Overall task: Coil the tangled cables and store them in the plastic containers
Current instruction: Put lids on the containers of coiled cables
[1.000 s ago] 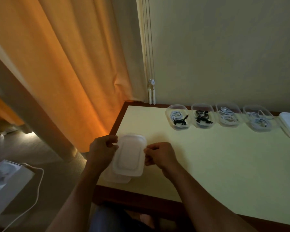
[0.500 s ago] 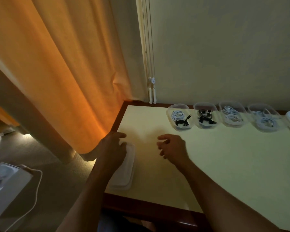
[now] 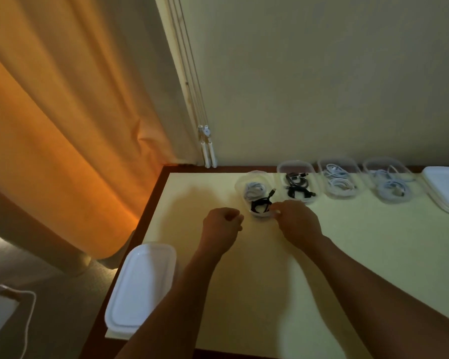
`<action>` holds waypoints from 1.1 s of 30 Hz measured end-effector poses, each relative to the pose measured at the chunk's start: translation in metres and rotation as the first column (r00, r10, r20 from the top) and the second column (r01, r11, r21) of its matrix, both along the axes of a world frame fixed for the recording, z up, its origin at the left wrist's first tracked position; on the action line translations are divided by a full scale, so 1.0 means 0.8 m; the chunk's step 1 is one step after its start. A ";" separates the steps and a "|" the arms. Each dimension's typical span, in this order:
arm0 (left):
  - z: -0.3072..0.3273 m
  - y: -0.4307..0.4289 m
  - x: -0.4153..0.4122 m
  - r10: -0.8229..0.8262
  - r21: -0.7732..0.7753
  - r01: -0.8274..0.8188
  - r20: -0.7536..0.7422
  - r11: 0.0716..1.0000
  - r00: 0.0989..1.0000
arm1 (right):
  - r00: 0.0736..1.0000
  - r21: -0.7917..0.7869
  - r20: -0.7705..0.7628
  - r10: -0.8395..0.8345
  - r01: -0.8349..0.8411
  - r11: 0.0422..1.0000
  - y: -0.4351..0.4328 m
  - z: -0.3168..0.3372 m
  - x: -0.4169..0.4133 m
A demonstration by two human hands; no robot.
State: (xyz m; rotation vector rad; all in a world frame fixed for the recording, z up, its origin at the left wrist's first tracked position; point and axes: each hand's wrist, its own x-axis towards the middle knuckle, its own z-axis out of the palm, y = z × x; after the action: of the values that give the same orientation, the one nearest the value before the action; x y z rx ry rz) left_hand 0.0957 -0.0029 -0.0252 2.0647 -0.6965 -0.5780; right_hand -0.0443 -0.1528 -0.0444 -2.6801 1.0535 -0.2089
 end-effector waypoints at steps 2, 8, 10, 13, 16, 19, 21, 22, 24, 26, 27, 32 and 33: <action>-0.012 -0.007 -0.011 0.042 -0.030 -0.043 -0.021 0.999 0.999 | 1.000 0.050 0.023 0.008 -0.009 0.999 0.011 -0.001 -0.021; -0.036 -0.005 -0.070 0.034 -0.052 -0.039 -0.090 0.998 0.995 | 0.985 0.265 0.168 -0.045 -0.001 0.964 0.062 -0.004 -0.104; -0.037 0.004 -0.095 0.013 -0.055 -0.017 -0.066 0.998 0.998 | 0.975 0.335 0.201 -0.092 0.020 0.942 0.079 -0.006 -0.135; -0.034 0.019 -0.135 -0.026 -0.043 0.025 -0.030 0.999 0.999 | 0.920 0.403 0.308 -0.241 0.103 0.909 0.102 -0.007 -0.179; -0.029 0.034 -0.178 -0.073 -0.043 0.070 -0.065 0.997 0.995 | 0.823 0.506 0.355 -0.444 0.231 0.831 0.117 -0.005 -0.225; -0.027 0.045 -0.218 -0.125 -0.038 0.123 -0.083 0.992 0.989 | 0.777 0.563 0.319 -0.542 0.305 0.768 0.124 -0.005 -0.267; -0.025 0.048 -0.241 -0.158 -0.036 0.155 -0.084 0.987 0.984 | 0.748 0.597 0.307 -0.588 0.330 0.731 0.128 -0.004 -0.293; -0.024 0.048 -0.250 -0.171 -0.033 0.169 -0.079 0.985 0.982 | 0.736 0.612 0.305 -0.604 0.334 0.716 0.129 -0.005 -0.303; -0.026 0.047 -0.266 -0.182 -0.031 0.180 -0.070 0.983 0.981 | 0.716 0.633 0.313 -0.624 0.333 0.699 0.131 -0.006 -0.321; -0.029 0.045 -0.278 -0.181 -0.037 0.179 -0.070 0.983 0.981 | 0.704 0.636 0.327 -0.630 0.329 0.698 0.131 -0.006 -0.333; -0.030 0.045 -0.282 -0.179 -0.041 0.177 -0.078 0.983 0.981 | 0.702 0.636 0.330 -0.631 0.328 0.698 0.130 -0.005 -0.337; -0.034 0.042 -0.288 -0.179 0.004 0.179 -0.049 0.984 0.983 | 0.707 0.635 0.329 -0.626 0.326 0.701 0.119 -0.004 -0.352; -0.034 0.041 -0.286 -0.160 0.023 0.160 0.001 0.987 0.987 | 0.708 0.626 0.330 -0.624 0.331 0.706 0.114 -0.003 -0.355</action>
State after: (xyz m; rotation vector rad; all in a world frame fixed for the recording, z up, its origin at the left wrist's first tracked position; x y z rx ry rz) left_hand -0.1332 0.0299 -0.0527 2.0433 -0.8668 -0.6759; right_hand -0.3281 -0.0616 -0.0468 -1.6432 1.3757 -0.6152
